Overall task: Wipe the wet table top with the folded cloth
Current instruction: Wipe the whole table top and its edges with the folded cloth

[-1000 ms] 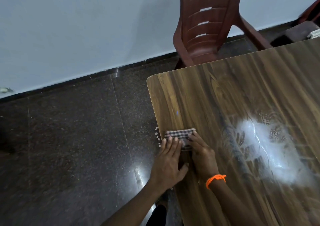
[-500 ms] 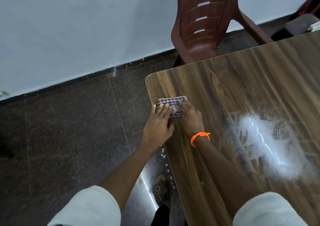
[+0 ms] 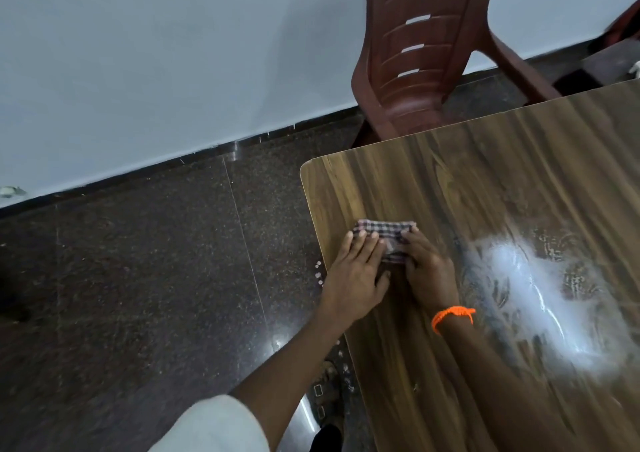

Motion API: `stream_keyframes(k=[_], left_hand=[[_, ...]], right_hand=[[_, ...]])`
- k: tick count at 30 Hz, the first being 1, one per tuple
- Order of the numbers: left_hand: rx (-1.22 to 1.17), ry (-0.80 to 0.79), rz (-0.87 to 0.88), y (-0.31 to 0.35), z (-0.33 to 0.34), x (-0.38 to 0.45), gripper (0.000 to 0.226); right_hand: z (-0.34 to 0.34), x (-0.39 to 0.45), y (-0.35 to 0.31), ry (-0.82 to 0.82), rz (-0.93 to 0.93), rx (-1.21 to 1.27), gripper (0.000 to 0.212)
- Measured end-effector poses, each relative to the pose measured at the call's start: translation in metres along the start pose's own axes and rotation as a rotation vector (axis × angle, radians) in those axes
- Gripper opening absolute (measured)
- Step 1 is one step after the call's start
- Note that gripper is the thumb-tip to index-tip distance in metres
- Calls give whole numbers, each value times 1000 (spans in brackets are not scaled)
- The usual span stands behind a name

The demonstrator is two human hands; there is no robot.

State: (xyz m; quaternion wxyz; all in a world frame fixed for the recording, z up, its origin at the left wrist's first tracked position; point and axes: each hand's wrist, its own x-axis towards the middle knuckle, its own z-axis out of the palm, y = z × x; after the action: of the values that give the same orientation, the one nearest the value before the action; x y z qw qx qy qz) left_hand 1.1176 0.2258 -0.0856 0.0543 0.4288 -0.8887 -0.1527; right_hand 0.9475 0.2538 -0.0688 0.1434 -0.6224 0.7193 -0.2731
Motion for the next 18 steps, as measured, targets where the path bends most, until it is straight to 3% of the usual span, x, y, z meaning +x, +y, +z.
stream_keyframes(k=[4,8,14,18], left_hand=[[83,-2,-24,-23,-10,47,69],[92,45,-99,-58,-20,50,66],[27,107,-166,-63,-14,2,64],[4,50,-110,-33,-1,-10,69]], right_hand=[[9,62,-10,21,48,24,37],[29,96,-37,-91,-14,4,23],[39,58,-57,-70,-198,-2,32],[32,28,-31,-73,-146,-32,39]])
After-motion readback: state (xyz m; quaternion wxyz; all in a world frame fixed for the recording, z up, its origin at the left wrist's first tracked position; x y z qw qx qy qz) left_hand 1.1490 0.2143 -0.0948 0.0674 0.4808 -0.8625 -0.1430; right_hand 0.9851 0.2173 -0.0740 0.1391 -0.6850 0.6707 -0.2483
